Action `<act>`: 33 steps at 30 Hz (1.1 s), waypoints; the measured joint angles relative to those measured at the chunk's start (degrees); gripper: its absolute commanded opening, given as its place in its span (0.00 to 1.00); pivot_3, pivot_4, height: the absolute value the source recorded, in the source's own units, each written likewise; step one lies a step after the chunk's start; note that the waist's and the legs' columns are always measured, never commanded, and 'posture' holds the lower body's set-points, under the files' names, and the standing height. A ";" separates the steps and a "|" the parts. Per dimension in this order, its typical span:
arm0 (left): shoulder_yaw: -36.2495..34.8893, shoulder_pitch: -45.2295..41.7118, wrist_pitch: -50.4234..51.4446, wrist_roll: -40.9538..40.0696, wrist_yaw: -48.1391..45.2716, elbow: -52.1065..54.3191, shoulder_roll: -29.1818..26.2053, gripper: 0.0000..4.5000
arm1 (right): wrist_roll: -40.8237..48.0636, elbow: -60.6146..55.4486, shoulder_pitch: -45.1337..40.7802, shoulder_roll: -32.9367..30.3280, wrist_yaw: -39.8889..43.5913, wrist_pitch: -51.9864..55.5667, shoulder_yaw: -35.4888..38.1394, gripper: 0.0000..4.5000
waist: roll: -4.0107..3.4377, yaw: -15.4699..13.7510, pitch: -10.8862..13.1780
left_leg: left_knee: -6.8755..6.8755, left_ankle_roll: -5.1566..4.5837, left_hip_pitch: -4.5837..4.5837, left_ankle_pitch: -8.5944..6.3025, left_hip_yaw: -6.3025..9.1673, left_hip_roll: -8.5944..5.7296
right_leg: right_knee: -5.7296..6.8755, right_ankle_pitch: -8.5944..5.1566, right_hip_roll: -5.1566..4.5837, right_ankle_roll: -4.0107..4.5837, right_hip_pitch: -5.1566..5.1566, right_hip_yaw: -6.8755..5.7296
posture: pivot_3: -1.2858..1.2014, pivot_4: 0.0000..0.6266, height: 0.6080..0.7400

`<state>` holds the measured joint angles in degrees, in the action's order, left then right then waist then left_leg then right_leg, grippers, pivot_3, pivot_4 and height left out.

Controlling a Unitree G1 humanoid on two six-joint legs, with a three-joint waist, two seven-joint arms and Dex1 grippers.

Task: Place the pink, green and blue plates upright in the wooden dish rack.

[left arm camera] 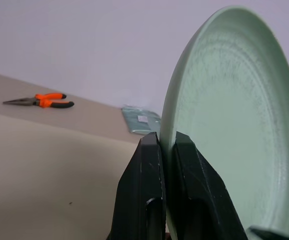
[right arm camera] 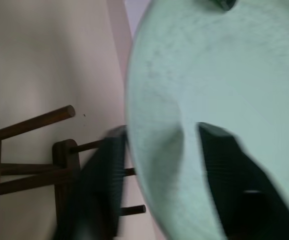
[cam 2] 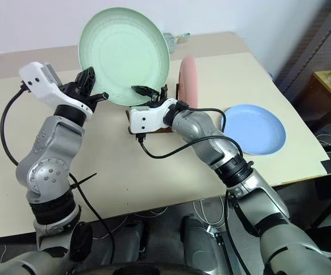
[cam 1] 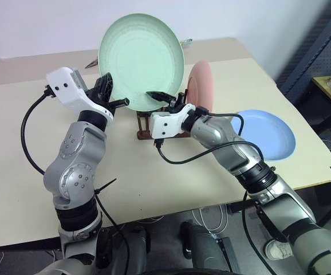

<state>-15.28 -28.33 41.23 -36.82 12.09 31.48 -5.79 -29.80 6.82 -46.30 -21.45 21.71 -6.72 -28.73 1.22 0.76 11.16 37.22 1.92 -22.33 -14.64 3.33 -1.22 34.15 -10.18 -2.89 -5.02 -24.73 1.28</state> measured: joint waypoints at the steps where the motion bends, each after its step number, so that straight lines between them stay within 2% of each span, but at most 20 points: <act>1: -0.08 0.19 -0.01 -0.01 0.07 0.21 -0.04 0.00 | -0.41 0.09 0.01 0.03 0.03 -0.35 0.00 0.01 | 0.00 0.00 0.00 | 0.00 0.00 0.00 0.00 0.00 0.00 | 0.00 0.00 0.00 0.00 0.00 0.00 | 0.52 0.24 0.99; 2: -0.13 0.28 -0.05 -0.03 0.13 0.25 -0.17 0.00 | -0.74 0.14 0.08 0.01 0.21 -0.98 -0.07 0.00 | 0.00 0.00 0.00 | 0.00 0.00 0.00 0.00 0.01 0.00 | 0.01 0.00 0.01 0.00 0.00 -0.01 | 0.52 0.24 0.99; 5: -0.25 0.53 -0.07 -0.33 0.18 0.26 -0.30 0.24 | -1.37 0.29 0.44 0.28 0.33 -2.25 -0.08 0.00 | 0.00 0.01 0.00 | 0.00 0.00 0.01 0.00 0.00 0.00 | 0.00 0.00 0.01 0.00 0.00 0.00 | 0.52 0.24 0.99; 11: -7.49 -3.90 -5.70 -3.85 2.66 -0.54 1.40 0.90 | -1.58 0.31 0.53 0.92 0.07 -3.28 0.15 0.00 | 0.01 0.05 0.00 | 0.00 0.00 0.01 0.00 0.01 0.01 | -0.01 0.00 0.02 0.01 0.00 -0.01 | 0.52 0.24 0.99; 13: -10.11 -5.47 -8.91 -2.48 3.85 -1.80 -0.84 0.90 | -0.69 0.21 1.08 1.18 0.11 -3.37 1.13 0.00 | 0.01 0.06 0.00 | -0.03 0.00 0.03 0.00 0.01 0.01 | 0.00 0.00 0.03 0.01 0.00 -0.01 | 0.52 0.24 0.99; 16: -12.17 -2.41 -12.69 6.87 3.71 -7.80 -11.67 0.90 | 8.61 -3.36 5.99 2.28 2.47 -3.33 5.88 0.00 | -0.01 0.31 0.00 | -0.14 -0.01 0.08 0.00 0.00 0.05 | 0.02 0.00 0.10 0.01 -0.02 0.02 | 0.52 0.24 0.99; 18: -10.17 5.92 -16.16 15.46 -0.83 -12.87 -20.86 0.90 | 21.38 -9.05 9.99 3.97 6.09 0.73 11.38 0.00 | -0.06 0.45 0.03 | -0.21 -0.02 0.08 -0.01 -0.01 0.08 | 0.04 0.00 0.12 0.02 -0.04 0.03 | 0.52 0.24 0.99; 19: -9.05 9.96 -18.35 17.77 -4.12 -14.52 -22.22 0.90 | 29.39 -12.79 11.01 5.66 7.44 5.44 14.83 0.00 | -0.07 0.36 0.03 | -0.21 -0.02 0.07 -0.01 0.00 0.10 | 0.04 0.00 0.09 0.02 -0.04 0.03 | 0.52 0.24 0.99; 22: -3.36 17.86 -23.65 20.09 -12.93 -16.36 -21.97 0.90 | 48.73 -24.16 11.33 10.27 7.31 18.98 21.65 0.00 | 0.03 -0.29 -0.01 | -0.10 -0.02 -0.03 -0.01 0.14 0.17 | 0.01 -0.13 -0.03 0.23 -0.02 -0.10 | 0.52 0.24 0.99; 25: 2.66 22.22 -27.85 20.02 -22.57 -14.92 -22.29 0.90 | 62.62 -30.83 12.53 13.72 3.13 29.65 25.76 0.00 | 0.06 -0.22 -0.04 | -0.11 -0.01 0.00 -0.01 0.09 0.19 | -0.02 -0.15 -0.20 0.29 0.02 -0.09 | 0.52 0.24 0.99; 28: 4.79 23.37 -28.01 17.65 -27.61 -12.80 -21.02 0.90 | 68.74 -31.84 14.43 13.85 -0.45 36.15 27.81 0.00 | 0.02 0.02 -0.02 | -0.12 -0.02 0.00 -0.01 0.07 0.17 | 0.00 -0.16 -0.28 0.31 -0.06 -0.09 | 0.52 0.24 0.99; 33: 9.58 24.67 -23.88 14.02 -33.84 -6.50 -21.04 0.90 | 72.04 -31.72 15.64 13.92 -3.79 40.91 28.50 0.00 | -0.07 0.28 0.02 | -0.19 -0.03 -0.02 -0.01 -0.06 0.09 | 0.02 -0.17 -0.20 0.29 -0.12 -0.08 | 0.52 0.24 0.99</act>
<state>-5.70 -3.67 17.36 -22.80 -21.74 24.98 -26.83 42.25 -24.89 -30.66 -7.53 17.93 34.19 -0.23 1.15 1.04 11.18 37.02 1.89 -22.35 -14.65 3.27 -1.13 34.17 -10.34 -3.09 -4.72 -24.84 1.20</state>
